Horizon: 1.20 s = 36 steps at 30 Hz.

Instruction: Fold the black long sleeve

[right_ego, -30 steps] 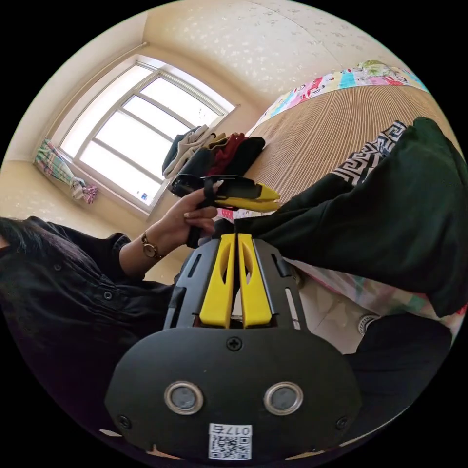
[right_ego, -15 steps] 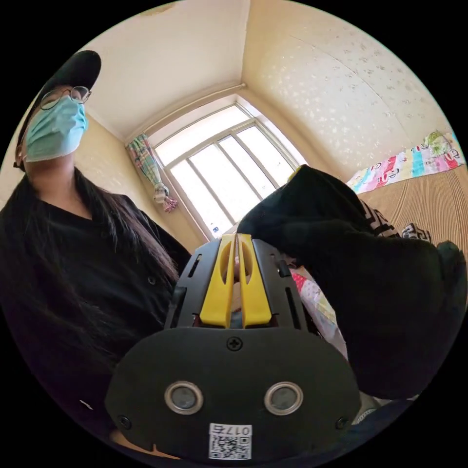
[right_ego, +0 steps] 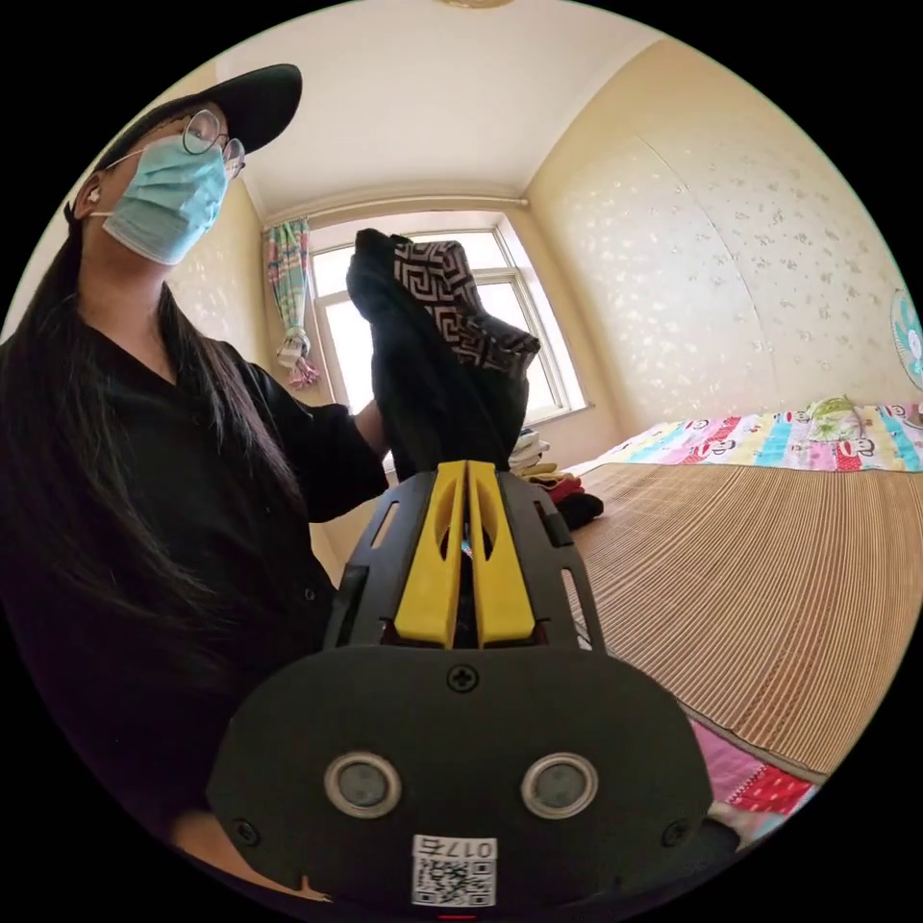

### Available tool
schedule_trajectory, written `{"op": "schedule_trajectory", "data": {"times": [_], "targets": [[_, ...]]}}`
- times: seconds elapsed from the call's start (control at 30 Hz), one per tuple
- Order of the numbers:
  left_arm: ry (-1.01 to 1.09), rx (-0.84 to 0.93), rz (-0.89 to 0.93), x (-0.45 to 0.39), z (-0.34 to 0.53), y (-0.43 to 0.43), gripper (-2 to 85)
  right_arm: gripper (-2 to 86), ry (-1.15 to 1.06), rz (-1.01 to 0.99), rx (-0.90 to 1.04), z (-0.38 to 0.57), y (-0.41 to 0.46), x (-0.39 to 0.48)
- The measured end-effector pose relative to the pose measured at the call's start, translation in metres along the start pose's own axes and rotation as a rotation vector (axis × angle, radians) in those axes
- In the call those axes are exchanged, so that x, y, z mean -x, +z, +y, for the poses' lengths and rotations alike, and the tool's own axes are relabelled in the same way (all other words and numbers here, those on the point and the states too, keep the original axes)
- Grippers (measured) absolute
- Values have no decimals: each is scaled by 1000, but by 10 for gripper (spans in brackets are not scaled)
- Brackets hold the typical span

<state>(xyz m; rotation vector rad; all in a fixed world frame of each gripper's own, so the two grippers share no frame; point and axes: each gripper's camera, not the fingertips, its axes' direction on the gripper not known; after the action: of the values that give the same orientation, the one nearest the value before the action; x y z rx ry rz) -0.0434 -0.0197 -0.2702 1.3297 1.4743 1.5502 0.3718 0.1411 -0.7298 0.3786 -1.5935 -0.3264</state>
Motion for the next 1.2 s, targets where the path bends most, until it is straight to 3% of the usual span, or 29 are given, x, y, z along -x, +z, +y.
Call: {"op": "schedule_trajectory", "data": {"times": [0.23,0.37,0.43,0.5,0.67,0.77,0.93,1.07,1.2], "targets": [[-10,-45,-4,-22,1,47,-6,106,122,-9,-142,-10,27,-29],[-29,-35,-67,-29,3,56,-6,48,39,-42,-46,-41,54,-23],[-26,-30,-115,-37,1,58,-6,37,6,95,-16,-59,51,-15],[-29,-30,-166,-44,0,56,-6,31,-52,354,-43,-86,34,-2],[-40,-52,-459,-71,1,40,-6,26,-132,807,-350,-150,-34,43],[-94,-64,-747,-82,9,27,-7,26,-200,956,-553,-186,-63,82],[10,-114,-1061,-101,30,52,-7,26,-321,992,-708,-228,-68,136],[164,-190,-1197,-110,17,79,-7,26,-447,1006,-861,-250,-59,165],[185,-282,-1357,-86,-11,73,-6,27,-464,1094,-790,-297,-43,144]]}}
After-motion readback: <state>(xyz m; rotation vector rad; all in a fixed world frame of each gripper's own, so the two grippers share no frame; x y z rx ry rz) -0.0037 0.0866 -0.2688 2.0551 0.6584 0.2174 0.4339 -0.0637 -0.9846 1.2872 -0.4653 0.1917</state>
